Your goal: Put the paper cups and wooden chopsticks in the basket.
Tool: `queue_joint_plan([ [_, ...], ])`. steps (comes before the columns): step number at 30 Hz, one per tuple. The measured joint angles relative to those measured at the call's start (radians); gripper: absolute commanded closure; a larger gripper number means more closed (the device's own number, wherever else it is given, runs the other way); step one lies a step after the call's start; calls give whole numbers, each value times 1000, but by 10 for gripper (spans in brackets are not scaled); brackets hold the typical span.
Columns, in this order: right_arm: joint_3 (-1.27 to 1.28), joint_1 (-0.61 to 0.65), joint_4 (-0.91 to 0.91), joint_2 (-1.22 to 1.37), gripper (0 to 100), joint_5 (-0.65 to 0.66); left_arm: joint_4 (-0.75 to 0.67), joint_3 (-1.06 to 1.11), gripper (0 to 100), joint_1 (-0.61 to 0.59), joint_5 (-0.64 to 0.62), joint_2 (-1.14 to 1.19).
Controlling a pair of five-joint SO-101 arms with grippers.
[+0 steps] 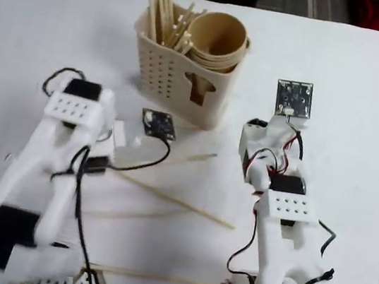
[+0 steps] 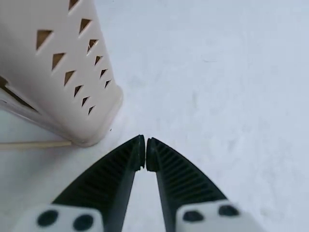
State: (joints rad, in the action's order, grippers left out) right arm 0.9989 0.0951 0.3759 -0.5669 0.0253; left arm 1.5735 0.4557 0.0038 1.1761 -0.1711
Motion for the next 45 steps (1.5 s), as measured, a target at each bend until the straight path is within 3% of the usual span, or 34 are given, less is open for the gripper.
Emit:
queue_joint_plan([
  [6, 0, -40, 0, 0, 978, 0, -34, 0, 977, -34, -72, -195],
  [12, 0, -40, 0, 0, 978, 0, -107, -6, 977, -34, -238, -325],
  [28, 0, -41, -31, 0, 978, 0, -153, -420, 977, 181, -680, -374],
  [34, 0, -41, -31, 0, 978, 0, -381, -470, 977, 222, -835, -376],
  [45, 0, -41, -31, 0, 978, 0, -1030, -402, 977, 206, -1074, -64],
])
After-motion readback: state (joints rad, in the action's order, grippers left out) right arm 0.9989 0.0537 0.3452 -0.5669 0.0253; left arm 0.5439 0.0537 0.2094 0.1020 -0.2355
